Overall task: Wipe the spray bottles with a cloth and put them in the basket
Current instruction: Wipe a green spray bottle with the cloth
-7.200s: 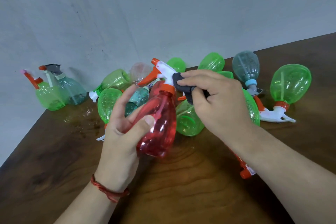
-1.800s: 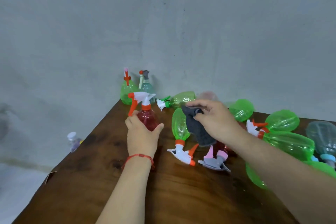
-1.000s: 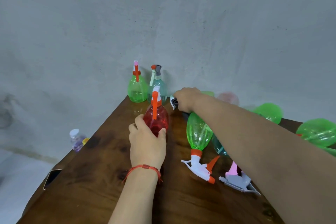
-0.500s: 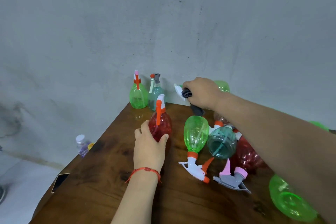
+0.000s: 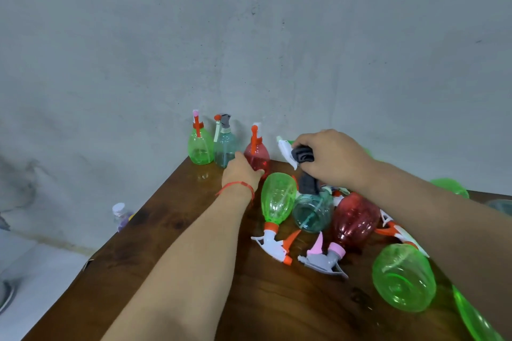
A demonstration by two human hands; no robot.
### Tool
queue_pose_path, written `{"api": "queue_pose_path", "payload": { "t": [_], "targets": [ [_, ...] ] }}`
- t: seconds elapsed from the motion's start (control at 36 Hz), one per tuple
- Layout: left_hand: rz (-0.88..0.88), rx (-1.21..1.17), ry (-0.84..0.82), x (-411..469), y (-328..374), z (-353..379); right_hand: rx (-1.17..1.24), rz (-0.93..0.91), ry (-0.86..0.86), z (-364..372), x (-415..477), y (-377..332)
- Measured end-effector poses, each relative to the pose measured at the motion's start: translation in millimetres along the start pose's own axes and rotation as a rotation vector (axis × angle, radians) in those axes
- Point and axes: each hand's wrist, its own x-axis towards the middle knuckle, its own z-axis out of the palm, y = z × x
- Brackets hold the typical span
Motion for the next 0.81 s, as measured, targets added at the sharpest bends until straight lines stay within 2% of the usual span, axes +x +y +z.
{"api": "queue_pose_path", "payload": {
  "t": [0.31,0.5,0.56,0.61,0.67,0.81],
  "targets": [
    [-0.051,-0.157,0.057,14.5,7.6,9.7,0.085,0.061,0.017,-4.1,-37.2,8.5],
    [0.102,-0.391,0.059,-34.4,-1.0,-14.1,0.151,0.090,0.114,-33.4,-55.1,5.3],
    [0.206,-0.582,-0.007,-61.9,2.7,-20.3,0.230,0.110,0.166,-43.1,-63.1,3.7],
    [0.323,-0.734,-0.230,-92.0,14.5,-20.7,0.329,0.133,0.215,-49.8,-72.0,0.9],
    [0.424,-0.776,-0.419,-118.9,34.0,-16.0,0.373,0.147,0.212,-50.8,-83.4,-4.7],
    [0.527,-0.861,-0.374,-159.6,62.2,-10.0,0.409,0.197,0.154,-40.3,-114.4,-18.7]
  ]
}}
